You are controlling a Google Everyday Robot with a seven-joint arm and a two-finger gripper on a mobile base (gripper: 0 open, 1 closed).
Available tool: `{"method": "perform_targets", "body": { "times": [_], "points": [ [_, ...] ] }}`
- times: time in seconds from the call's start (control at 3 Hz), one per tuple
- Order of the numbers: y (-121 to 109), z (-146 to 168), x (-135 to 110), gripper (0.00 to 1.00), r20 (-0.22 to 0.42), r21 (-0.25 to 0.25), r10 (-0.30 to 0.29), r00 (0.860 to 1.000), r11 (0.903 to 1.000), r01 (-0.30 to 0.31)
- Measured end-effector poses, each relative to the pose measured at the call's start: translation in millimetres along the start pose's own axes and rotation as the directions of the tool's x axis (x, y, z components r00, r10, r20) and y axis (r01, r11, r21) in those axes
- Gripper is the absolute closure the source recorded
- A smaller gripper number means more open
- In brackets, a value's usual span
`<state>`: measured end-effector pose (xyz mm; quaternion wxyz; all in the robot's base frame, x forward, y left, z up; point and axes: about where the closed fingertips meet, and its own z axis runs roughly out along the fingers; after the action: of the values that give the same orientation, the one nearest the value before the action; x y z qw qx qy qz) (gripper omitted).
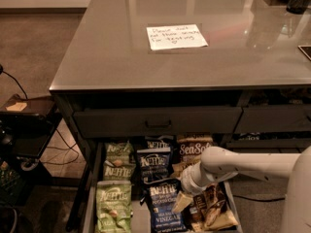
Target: Pick blue chip bag from middle drawer and place on counter
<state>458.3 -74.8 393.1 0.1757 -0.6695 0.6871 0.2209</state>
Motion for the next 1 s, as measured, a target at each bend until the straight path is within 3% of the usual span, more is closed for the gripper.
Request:
{"method": "perform_targets", "body": {
  "times": [1.0],
  "points": [
    [18, 7, -6, 0.84, 0.029, -0.048, 0.013, 1.0, 0.9988, -0.012]
  ]
}}
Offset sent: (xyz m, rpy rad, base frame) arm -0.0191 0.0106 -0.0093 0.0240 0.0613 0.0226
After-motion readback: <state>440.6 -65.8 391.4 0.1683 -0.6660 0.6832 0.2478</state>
